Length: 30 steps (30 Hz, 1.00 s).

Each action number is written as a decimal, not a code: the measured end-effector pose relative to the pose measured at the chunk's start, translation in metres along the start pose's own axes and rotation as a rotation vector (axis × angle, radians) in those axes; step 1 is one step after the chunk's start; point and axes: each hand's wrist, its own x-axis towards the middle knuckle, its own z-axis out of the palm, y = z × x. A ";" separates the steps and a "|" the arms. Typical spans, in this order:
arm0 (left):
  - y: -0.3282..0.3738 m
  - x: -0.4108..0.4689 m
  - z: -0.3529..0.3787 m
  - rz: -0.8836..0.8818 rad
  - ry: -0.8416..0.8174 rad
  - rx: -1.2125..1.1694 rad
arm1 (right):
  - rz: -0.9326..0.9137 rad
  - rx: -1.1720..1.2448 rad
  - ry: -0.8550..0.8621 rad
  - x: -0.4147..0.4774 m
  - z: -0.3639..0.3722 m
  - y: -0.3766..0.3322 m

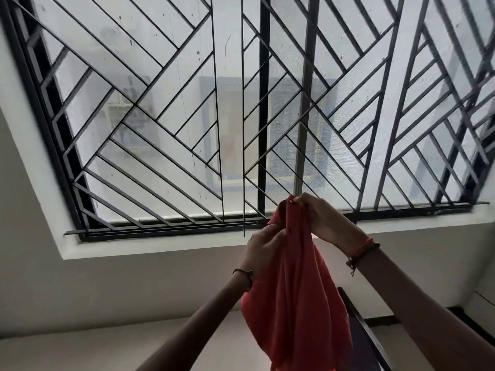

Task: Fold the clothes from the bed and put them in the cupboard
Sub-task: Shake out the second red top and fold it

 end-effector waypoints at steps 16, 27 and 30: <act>0.026 0.013 -0.010 0.063 -0.054 0.039 | 0.027 -0.122 0.058 -0.016 -0.027 -0.022; 0.033 0.006 -0.001 0.233 -0.118 0.403 | 0.132 -0.026 -0.024 -0.021 -0.019 -0.023; 0.023 0.009 0.002 0.223 -0.090 0.387 | 0.137 -0.027 -0.040 -0.022 -0.016 -0.021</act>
